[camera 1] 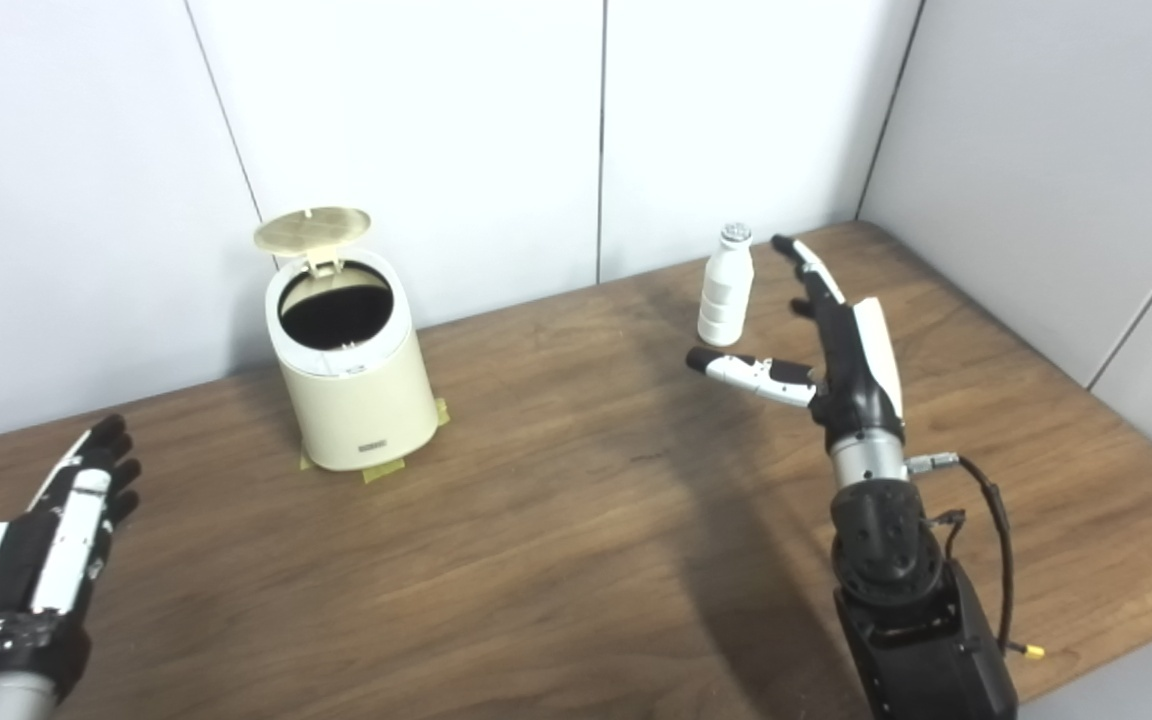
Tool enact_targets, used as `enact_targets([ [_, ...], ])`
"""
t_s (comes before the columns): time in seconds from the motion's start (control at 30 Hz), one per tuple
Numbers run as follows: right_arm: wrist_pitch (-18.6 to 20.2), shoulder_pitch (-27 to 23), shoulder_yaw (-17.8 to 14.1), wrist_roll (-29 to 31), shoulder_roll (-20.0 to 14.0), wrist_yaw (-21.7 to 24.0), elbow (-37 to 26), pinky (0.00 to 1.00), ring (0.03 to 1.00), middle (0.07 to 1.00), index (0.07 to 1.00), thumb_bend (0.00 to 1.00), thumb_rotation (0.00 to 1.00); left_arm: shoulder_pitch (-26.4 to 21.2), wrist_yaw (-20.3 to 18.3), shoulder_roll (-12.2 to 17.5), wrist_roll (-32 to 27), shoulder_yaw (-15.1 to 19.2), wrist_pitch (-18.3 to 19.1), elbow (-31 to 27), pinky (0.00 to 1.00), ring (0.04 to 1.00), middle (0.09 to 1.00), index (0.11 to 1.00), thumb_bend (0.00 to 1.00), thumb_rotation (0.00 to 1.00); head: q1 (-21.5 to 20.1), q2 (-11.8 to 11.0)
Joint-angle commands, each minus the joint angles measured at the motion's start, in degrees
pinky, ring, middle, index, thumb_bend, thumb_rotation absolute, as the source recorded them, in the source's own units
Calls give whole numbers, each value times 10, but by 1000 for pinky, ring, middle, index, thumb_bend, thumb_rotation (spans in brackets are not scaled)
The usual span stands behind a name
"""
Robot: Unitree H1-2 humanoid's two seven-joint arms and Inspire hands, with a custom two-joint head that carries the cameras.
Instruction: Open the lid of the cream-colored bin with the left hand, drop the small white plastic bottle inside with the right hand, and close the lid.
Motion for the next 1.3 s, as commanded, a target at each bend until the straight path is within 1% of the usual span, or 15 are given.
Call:
enact_targets([
  [0.0, -10, -31, -13, -13, -23, -12, -7, 771, 894, 932, 917, 867, 192, -12, 6, 8, -17, -5, -1, -8, 946, 942, 951, 961, 319, 798, 0, 1],
  [0.1, -5, -40, -22, -21, -42, -7, 9, 868, 934, 959, 935, 879, 208, -9, 11, 13, -25, -9, 0, -7, 955, 953, 961, 970, 322, 827, 0, 1],
  [0.23, -7, -59, -27, -23, -65, -6, 45, 871, 960, 996, 987, 918, 238, -7, 18, 18, -26, -16, 0, -9, 960, 958, 961, 965, 344, 835, 0, 2],
  [0.33, -8, -83, -25, -25, -82, -6, 80, 576, 749, 986, 999, 934, 240, -7, 24, 27, -26, -22, -1, -9, 955, 953, 957, 970, 360, 844, 0, 2],
  [0.37, -9, -91, -24, -25, -88, -5, 93, 590, 771, 973, 999, 940, 250, -7, 26, 29, -28, -23, -1, -9, 951, 950, 954, 968, 362, 843, 1, 2],
  [0.43, -12, -107, -21, -20, -100, 1, 117, 532, 785, 955, 1000, 934, 251, -7, 30, 31, -34, -24, -1, -12, 946, 951, 955, 971, 344, 845, 1, 3],
  [0.53, -10, -131, -18, -11, -110, 7, 150, 490, 790, 948, 1000, 925, 242, -7, 35, 36, -32, -30, -1, -16, 921, 940, 939, 948, 398, 808, 5, 4],
  [0.63, -11, -155, -12, -11, -120, 6, 188, 418, 724, 922, 976, 932, 203, -6, 40, 39, -39, -33, -1, -18, 926, 937, 935, 938, 387, 787, 8, 4],
  [0.7, -13, -166, -8, -12, -126, 7, 210, 419, 713, 900, 960, 939, 192, -6, 44, 43, -46, -35, 0, -20, 932, 938, 937, 938, 367, 781, 9, 4],
  [0.73, -13, -172, -6, -11, -129, 8, 220, 386, 672, 890, 952, 938, 176, -5, 45, 45, -46, -38, 0, -21, 936, 940, 940, 946, 358, 790, 9, 4],
  [0.8, -14, -182, 1, -10, -136, 11, 241, 366, 656, 885, 944, 936, 165, -4, 50, 49, -50, -40, 0, -26, 936, 940, 942, 955, 343, 809, 9, 5],
  [0.9, -7, -199, 12, -10, -142, 16, 262, 461, 741, 888, 930, 947, 167, -4, 59, 54, -64, -45, 0, -30, 940, 944, 938, 958, 353, 783, 7, 4],
  [1.03, -13, -219, 32, -19, -156, 22, 297, 720, 872, 904, 922, 954, 180, -3, 72, 65, -78, -56, 0, -34, 955, 950, 943, 963, 320, 784, 9, 4],
  [1.07, -11, -224, 38, -21, -159, 23, 305, 754, 887, 908, 921, 953, 181, -2, 75, 69, -78, -59, 0, -34, 957, 949, 944, 962, 317, 786, 9, 4],
  [1.27, 5, -244, 52, -17, -161, 29, 329, 726, 897, 909, 915, 941, 172, -3, 101, 80, -103, -78, 0, -42, 968, 952, 947, 966, 278, 767, 10, 4],
])
